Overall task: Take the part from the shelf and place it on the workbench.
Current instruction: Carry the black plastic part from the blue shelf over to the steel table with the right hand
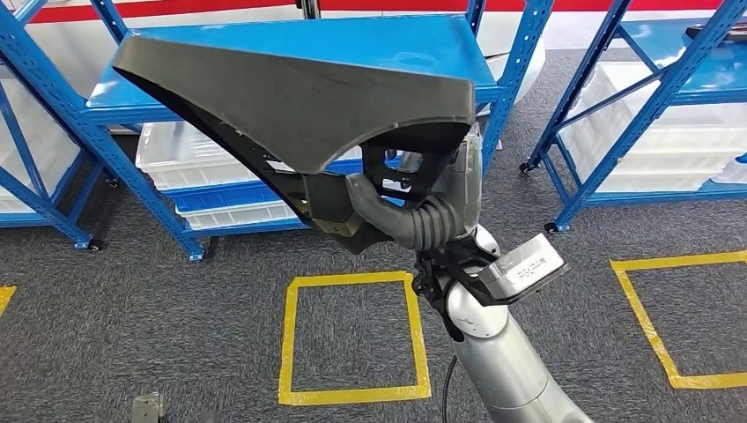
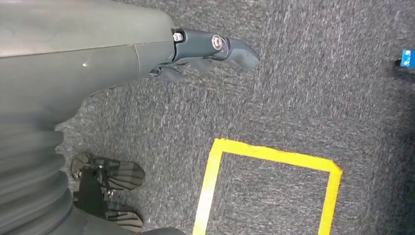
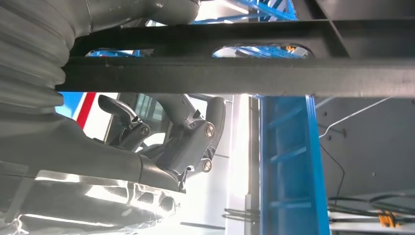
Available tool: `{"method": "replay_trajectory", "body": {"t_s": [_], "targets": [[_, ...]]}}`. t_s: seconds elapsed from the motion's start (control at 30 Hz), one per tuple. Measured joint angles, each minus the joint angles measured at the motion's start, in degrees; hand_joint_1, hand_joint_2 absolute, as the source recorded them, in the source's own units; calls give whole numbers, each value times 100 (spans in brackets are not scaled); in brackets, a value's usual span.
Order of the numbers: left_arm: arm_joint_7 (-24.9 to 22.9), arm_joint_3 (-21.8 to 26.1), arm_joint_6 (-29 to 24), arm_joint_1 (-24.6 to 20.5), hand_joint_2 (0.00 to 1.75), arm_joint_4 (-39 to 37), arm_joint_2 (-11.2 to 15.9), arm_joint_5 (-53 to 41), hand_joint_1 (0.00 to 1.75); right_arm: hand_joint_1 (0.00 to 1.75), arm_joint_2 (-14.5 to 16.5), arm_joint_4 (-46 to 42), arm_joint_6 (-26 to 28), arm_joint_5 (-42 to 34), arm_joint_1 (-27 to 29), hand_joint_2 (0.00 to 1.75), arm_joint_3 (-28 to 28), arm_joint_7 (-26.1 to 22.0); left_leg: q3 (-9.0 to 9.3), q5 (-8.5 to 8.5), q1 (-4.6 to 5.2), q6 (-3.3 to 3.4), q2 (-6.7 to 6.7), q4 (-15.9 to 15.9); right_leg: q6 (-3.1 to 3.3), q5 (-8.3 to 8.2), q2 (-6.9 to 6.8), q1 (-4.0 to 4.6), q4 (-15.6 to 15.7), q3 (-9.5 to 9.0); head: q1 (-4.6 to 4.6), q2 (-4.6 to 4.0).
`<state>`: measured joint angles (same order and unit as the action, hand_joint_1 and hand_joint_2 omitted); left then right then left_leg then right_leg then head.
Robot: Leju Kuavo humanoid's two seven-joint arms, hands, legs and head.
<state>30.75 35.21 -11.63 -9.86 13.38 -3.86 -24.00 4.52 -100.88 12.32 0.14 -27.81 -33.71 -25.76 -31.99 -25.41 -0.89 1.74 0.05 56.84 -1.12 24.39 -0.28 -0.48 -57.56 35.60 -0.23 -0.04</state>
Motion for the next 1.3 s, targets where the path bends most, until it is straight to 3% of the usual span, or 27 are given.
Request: {"method": "replay_trajectory", "body": {"t_s": [0.03, 0.1, 0.17, 0.2, 0.27, 0.33, 0.4, 0.47, 0.5, 0.57, 0.63, 0.67, 0.7, 0.73, 0.8, 0.87, 0.97, 1.03, 1.13, 1.2, 1.23, 1.3], "targets": [[9, 0, -8, -8, 175, 0, -4, -1, 0, 175, -12, 1, 0, -2, -3, 175, 2, 1, -14, 58, -13, 50, 13, -50, 15, 145, 7, 2, -221, 105, 9, 0], [34, 0, -22, -18, 175, 0, -10, -1, 0, 175, -44, 3, 0, -7, 6, 175, 3, 0, -92, 137, -17, 93, 24, -70, 45, 542, 17, -28, -975, 407, 22, 0], [49, 0, -32, -12, 175, 0, -14, -1, 0, 175, -76, 8, 1, -9, 40, 175, 3, -2, -174, 193, -20, 73, 23, -66, -8, 738, 18, -66, -1516, 573, 27, 0], [54, 0, -34, -9, 175, 0, -19, -1, 0, 175, -92, 10, 1, -4, 54, 175, 2, -6, -204, 217, -25, 52, 12, -63, -65, 700, 18, -85, -1466, 493, 32, 0], [59, 0, -37, -12, 175, 0, -28, -2, 0, 175, -116, 10, 2, 18, 67, 175, -3, -25, -246, 253, -39, 4, -32, -48, -181, 462, 49, -131, -747, 27, 37, 1], [62, 0, -49, -28, 175, 0, -32, -2, 0, 175, -131, 6, 7, 39, 78, 175, -8, -48, -298, 287, -36, -62, -81, -23, -204, 292, 145, -143, -38, -418, 34, 2], [63, 0, -70, -35, 175, -1, -32, -2, 0, 175, -147, 2, 15, 46, 104, 175, -9, -62, -345, 335, -27, -144, -135, -13, -154, 268, 197, -105, 135, -509, 34, 1], [60, 0, -88, -24, 175, -2, -31, -1, 0, 175, -156, 1, 20, 50, 122, 175, -11, -66, -381, 346, -39, -211, -175, 5, -84, 244, 144, -136, 145, -469, 32, 1], [60, 0, -94, -19, 175, -1, -30, 1, 0, 175, -154, 1, 20, 52, 124, 175, -11, -66, -430, 269, -49, -235, -153, 95, -20, 224, 107, -162, 151, -464, 18, 0], [59, 0, -103, -16, 175, -1, -29, 9, 0, 175, -148, 1, 19, 57, 126, 175, -12, -66, -652, -100, -71, -273, -73, 646, 114, 191, 31, -179, 162, -454, -5, 0], [60, 0, -115, -7, 175, -2, -30, 21, 0, 175, -148, 1, 17, 58, 136, 175, -13, -66, -962, -504, -78, -309, -38, 1464, 183, 172, -45, -124, 159, -430, -13, 1], [61, 0, -122, 2, 175, -2, -31, 26, 0, 175, -150, 1, 15, 58, 145, 175, -15, -66, -1051, -591, -80, -318, -34, 1728, 192, 166, -81, -101, 155, -419, -12, 1], [63, 0, -131, 11, 175, -2, -31, 32, 0, 175, -151, 1, 12, 58, 152, 175, -18, -66, -1028, -559, -80, -318, -28, 1763, 196, 163, -119, -86, 149, -411, -13, 1], [67, 0, -137, 18, 175, -2, -32, 40, 0, 175, -153, 1, 10, 58, 157, 175, -20, -67, -882, -426, -80, -308, -12, 1555, 195, 163, -155, -75, 140, -406, -14, 1], [76, 0, -151, 20, 175, -2, -31, 55, 0, 175, -153, -1, 6, 58, 159, 175, -24, -72, -393, -120, -66, -259, 113, 750, 192, 164, -224, -54, 127, -404, -14, 0], [83, 0, -161, 14, 175, -1, -29, 58, 0, 175, -151, -5, 4, 58, 157, 175, -27, -79, -106, -6, -4, -171, 247, 214, 164, 148, -286, -18, 127, -387, -1, 1], [83, 0, -189, 13, 175, -1, -23, 55, 0, 175, -145, -26, 3, 58, 156, 175, -33, -81, -109, 36, 51, -49, 197, 77, 92, 123, -372, 11, 135, -359, -11, 0], [78, 0, -206, 3, 175, -1, -30, 50, 0, 175, -145, -53, 3, 58, 145, 175, -37, -83, -104, 126, 24, 45, 116, -25, 69, 243, -256, 13, -40, -255, -8, 0], [72, 0, -208, -17, 175, 0, -43, 41, 0, 175, -168, -75, 3, 56, 153, 175, -48, -83, -173, 225, 17, 113, -24, -73, 118, 714, -14, -18, -1053, 209, 17, 1], [76, 0, -201, -6, 175, -1, -50, 54, 0, 175, -195, -79, 3, 55, 196, 175, -55, -83, -234, 270, 18, 97, -143, -69, 78, 837, 5, -29, -1479, 385, 31, 1], [89, 1, -189, 4, 175, -2, -56, 79, 0, 175, -213, -88, -1, 54, 221, 175, -58, -89, -258, 291, 16, 80, -205, -65, 29, 766, 9, -39, -1349, 304, 35, 1], [133, 3, -160, 21, 175, -2, -71, 138, 0, 175, -248, -124, -18, 50, 260, 175, -66, -117, -304, 323, 12, 40, -327, -35, -67, 501, 81, -82, -582, -109, 41, 0]]}}
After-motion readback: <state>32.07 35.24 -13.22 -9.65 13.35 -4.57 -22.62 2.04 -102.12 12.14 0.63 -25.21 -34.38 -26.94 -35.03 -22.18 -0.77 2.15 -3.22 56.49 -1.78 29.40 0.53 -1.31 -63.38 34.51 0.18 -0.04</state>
